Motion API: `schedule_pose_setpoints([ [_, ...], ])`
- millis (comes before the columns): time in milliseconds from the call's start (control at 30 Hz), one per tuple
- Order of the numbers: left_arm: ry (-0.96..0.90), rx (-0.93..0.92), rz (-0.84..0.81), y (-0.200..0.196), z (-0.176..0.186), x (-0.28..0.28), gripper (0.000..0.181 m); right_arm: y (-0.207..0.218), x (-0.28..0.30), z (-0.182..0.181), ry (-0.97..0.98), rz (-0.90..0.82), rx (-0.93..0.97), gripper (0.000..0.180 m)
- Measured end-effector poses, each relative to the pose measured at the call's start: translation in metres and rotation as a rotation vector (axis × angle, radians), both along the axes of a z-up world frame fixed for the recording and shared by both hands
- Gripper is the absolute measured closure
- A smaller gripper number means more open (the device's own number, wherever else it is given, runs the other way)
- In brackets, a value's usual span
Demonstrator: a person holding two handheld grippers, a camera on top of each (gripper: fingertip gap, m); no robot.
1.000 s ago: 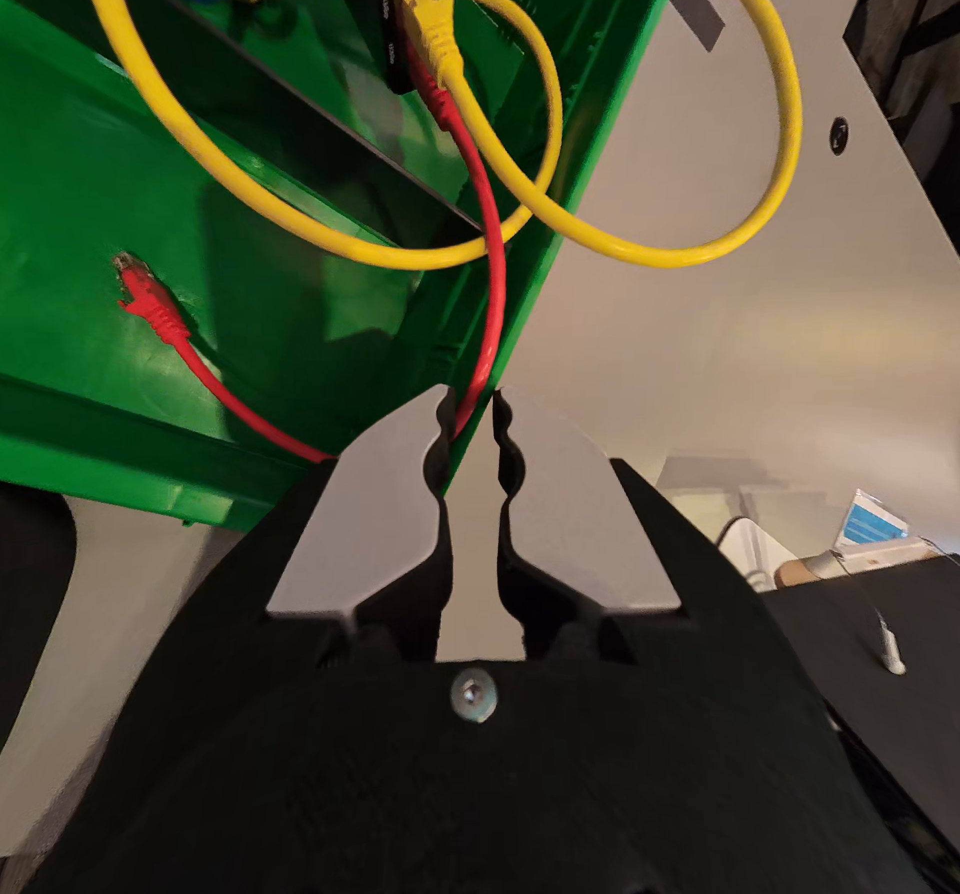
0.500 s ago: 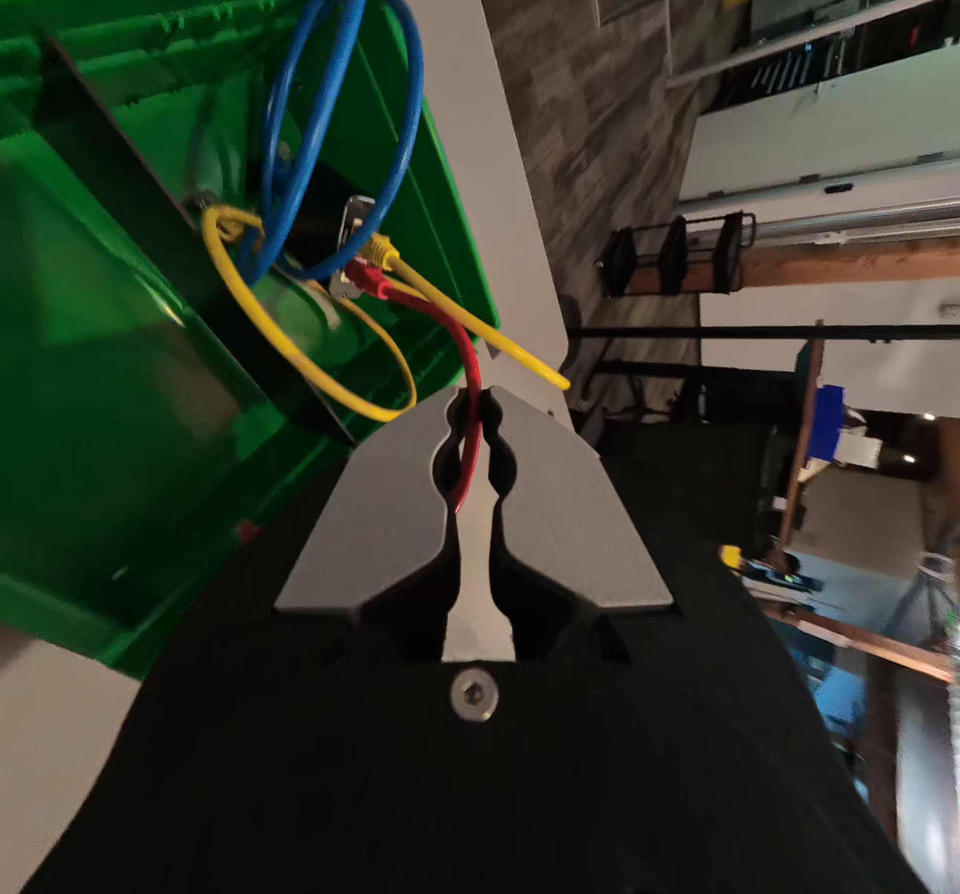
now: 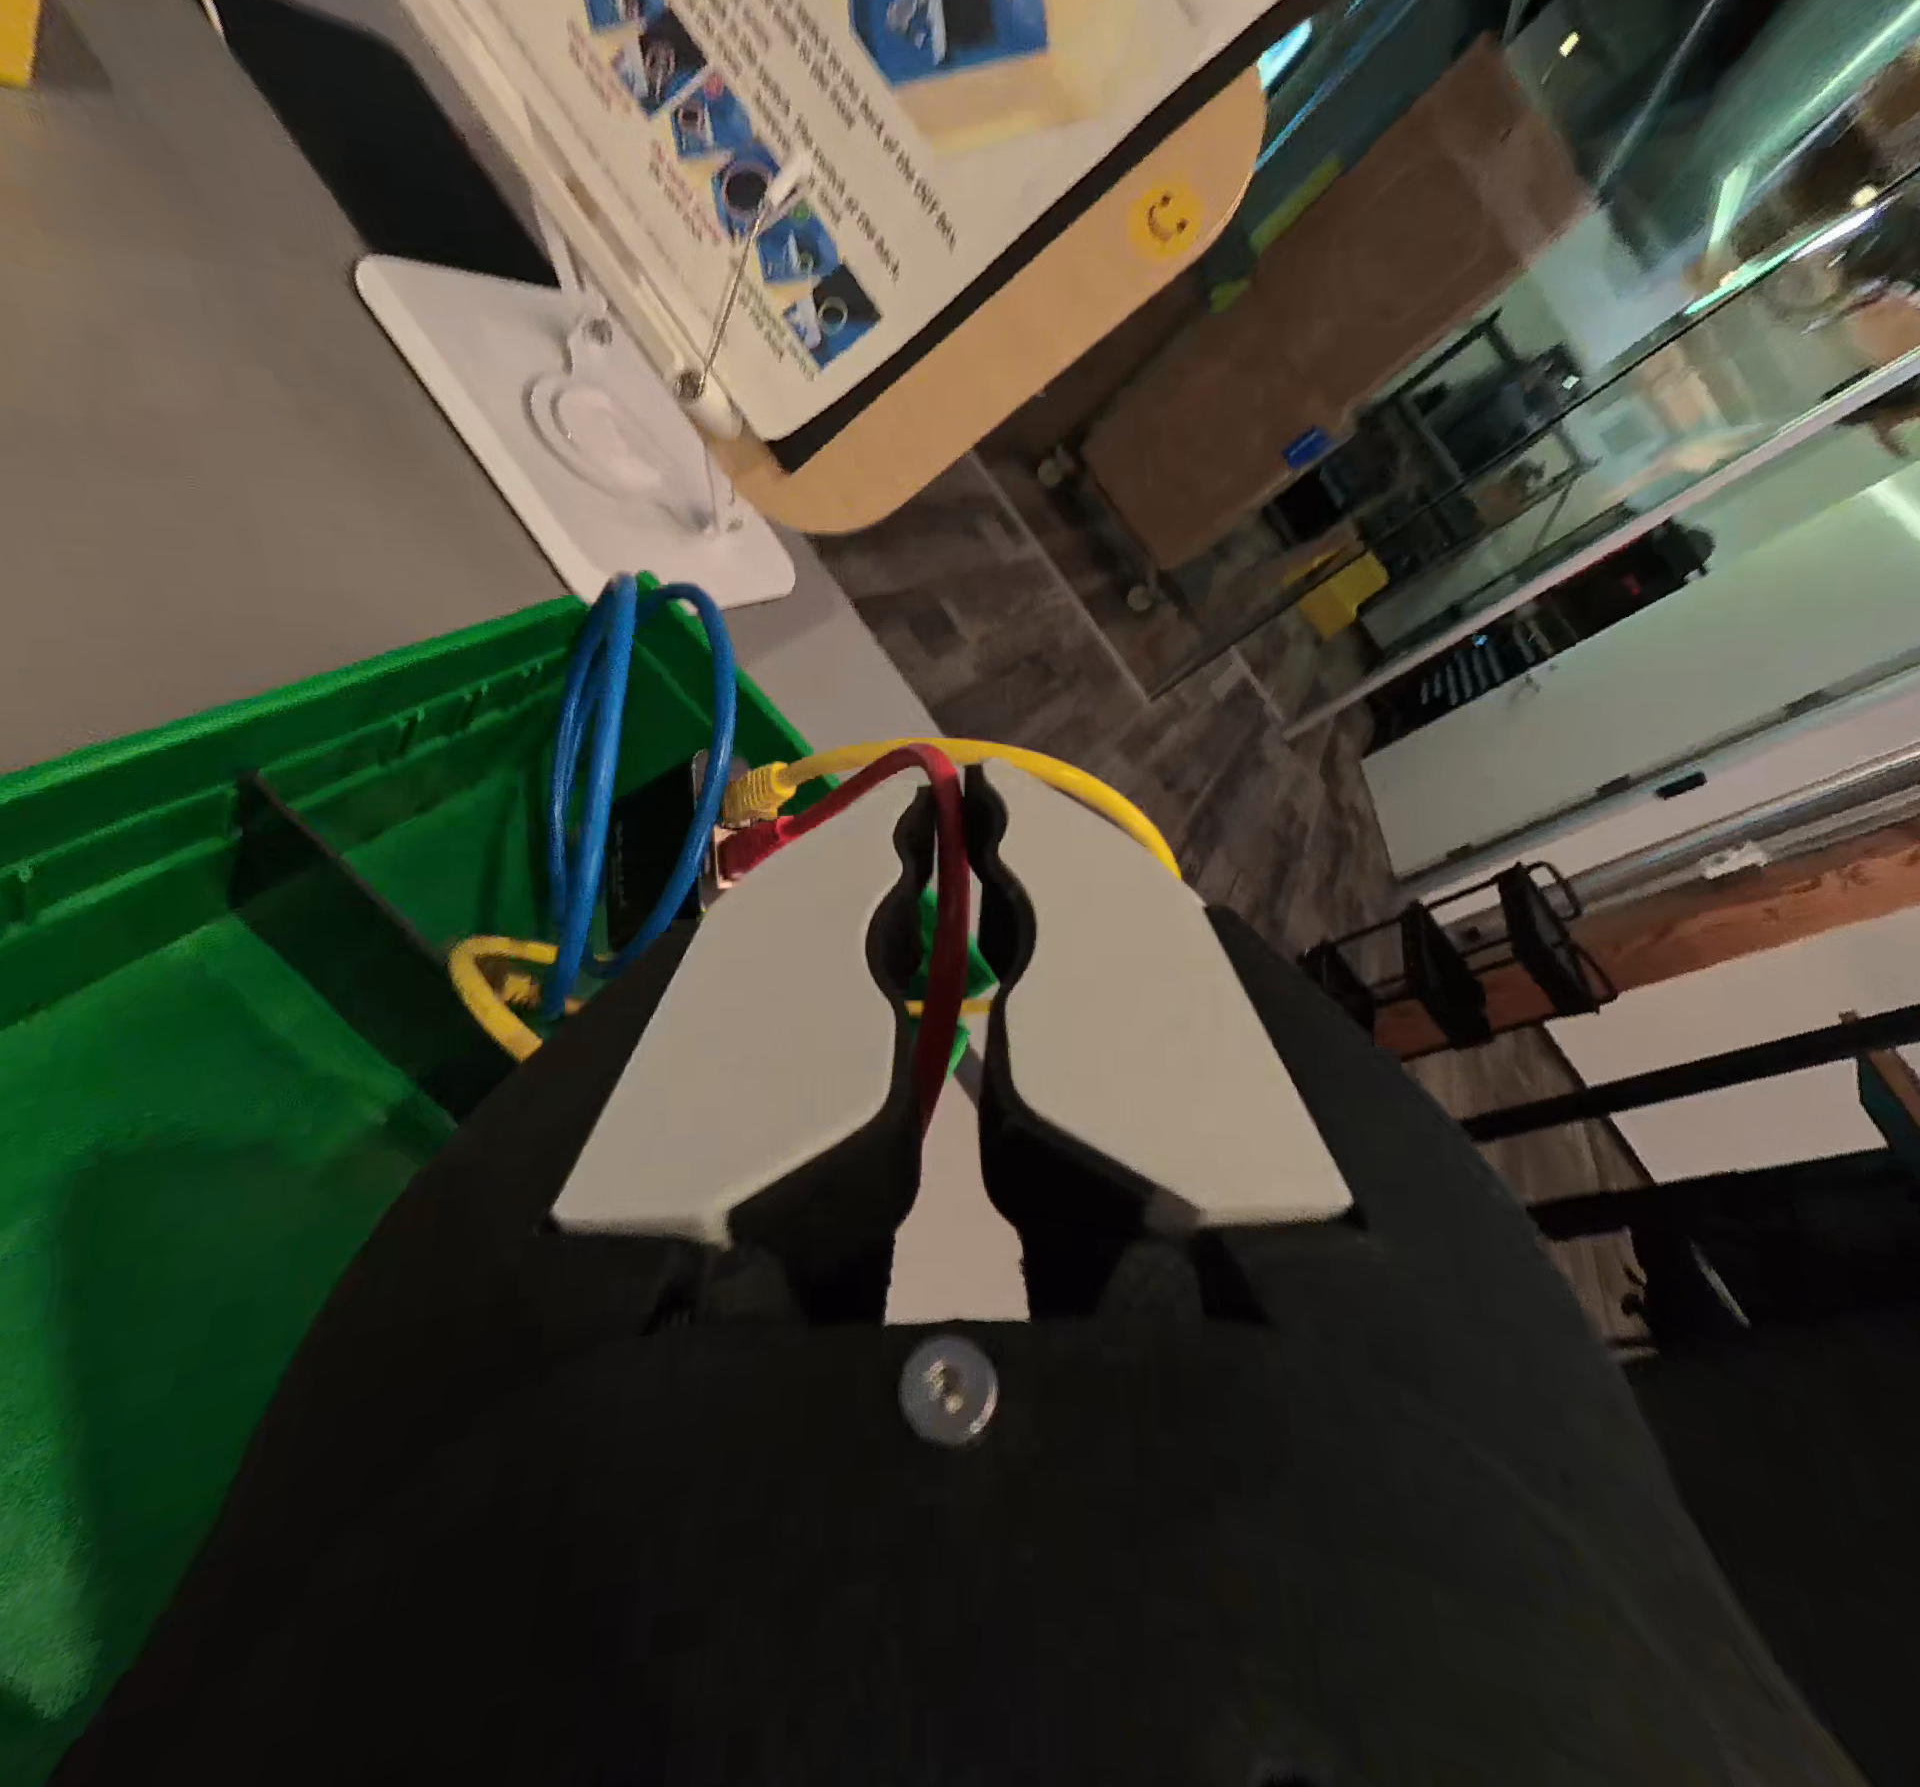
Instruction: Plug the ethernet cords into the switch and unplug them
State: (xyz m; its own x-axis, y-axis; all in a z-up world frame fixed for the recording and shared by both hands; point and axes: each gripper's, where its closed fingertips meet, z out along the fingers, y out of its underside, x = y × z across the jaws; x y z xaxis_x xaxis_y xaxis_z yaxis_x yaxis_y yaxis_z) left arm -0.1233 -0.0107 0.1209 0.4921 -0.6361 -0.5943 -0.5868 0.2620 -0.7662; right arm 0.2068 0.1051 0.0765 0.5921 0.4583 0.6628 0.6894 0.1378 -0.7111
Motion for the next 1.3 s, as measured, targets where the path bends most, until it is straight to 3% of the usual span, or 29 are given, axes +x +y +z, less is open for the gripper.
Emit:
schedule_pose_setpoints([
  [133, 0.004, -0.065, -0.062, 0.0, -0.014, 0.021, 0.144, 0.002, -0.005, 0.004, 0.095, 0.044, 0.108, 0.173],
  [333, 0.122, -0.099, -0.06, 0.005, -0.042, 0.041, 0.145, 0.004, -0.011, 0.0, 0.089, 0.051, 0.247, 0.173],
  [567, 0.075, -0.091, -0.082, 0.0, -0.032, 0.041, 0.148, 0.023, 0.023, -0.017, 0.239, -0.077, 0.094, 0.172],
  [700, 0.06, -0.083, -0.088, -0.002, -0.028, 0.039, 0.148, 0.021, 0.02, -0.011, 0.288, 0.005, 0.088, 0.171],
  [900, 0.077, -0.082, -0.09, -0.004, -0.03, 0.04, 0.148, 0.045, 0.05, -0.02, 0.249, -0.162, -0.013, 0.161],
  [1300, 0.088, -0.081, -0.09, -0.004, -0.031, 0.039, 0.148, 0.032, 0.085, -0.043, 0.243, -0.271, -0.202, 0.142],
])
